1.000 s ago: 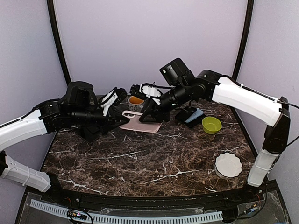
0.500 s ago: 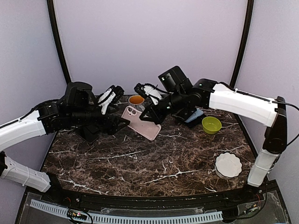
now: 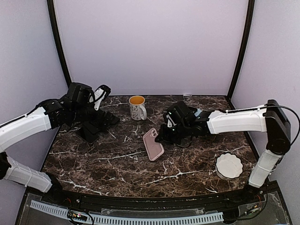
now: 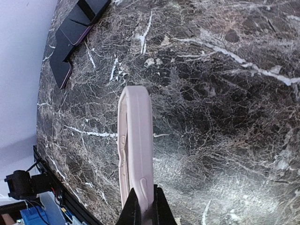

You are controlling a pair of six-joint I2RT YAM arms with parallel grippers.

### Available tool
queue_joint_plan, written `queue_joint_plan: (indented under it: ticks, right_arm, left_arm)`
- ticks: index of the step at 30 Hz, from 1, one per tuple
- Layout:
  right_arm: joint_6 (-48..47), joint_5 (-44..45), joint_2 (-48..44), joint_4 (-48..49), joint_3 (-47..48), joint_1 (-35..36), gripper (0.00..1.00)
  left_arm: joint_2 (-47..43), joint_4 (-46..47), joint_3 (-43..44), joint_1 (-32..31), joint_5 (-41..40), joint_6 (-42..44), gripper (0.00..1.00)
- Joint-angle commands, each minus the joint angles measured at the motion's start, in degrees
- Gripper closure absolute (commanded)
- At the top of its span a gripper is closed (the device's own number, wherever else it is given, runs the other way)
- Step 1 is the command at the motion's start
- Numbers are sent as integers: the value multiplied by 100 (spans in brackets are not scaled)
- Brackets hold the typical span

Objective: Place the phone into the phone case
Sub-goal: Place the phone case at the center of the board.

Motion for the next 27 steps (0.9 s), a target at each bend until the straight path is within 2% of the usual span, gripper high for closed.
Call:
queue_joint_plan:
  ticks: [1, 4, 10, 13, 16, 17, 19, 27]
  right_arm:
    - [1193, 57, 146, 941, -329, 87, 100]
    - [1575, 71, 251, 1254, -672, 155, 100]
    - [1677, 276, 489, 926, -884, 270, 100]
    - [1805, 404, 367, 852, -1110, 276, 82]
    - [1807, 549, 213, 641, -1225, 296, 56]
    - [1735, 626, 173, 491, -1198, 309, 51]
    - [1572, 907, 118, 95, -1088, 318, 47]
    - [918, 1660, -304, -840, -654, 397, 46]
  left_arm:
    - [-116, 104, -492, 48, -117, 51, 3]
    - [-146, 251, -685, 69, 13, 23, 3]
    - [-110, 368, -810, 80, 216, -44, 3]
    - [-128, 399, -835, 80, 262, -67, 3]
    - [-118, 415, -845, 78, 315, -86, 3]
    - [-113, 416, -845, 78, 326, -86, 3]
    - [-96, 428, -846, 78, 345, -95, 3]
    - [9, 475, -912, 140, 327, -99, 3]
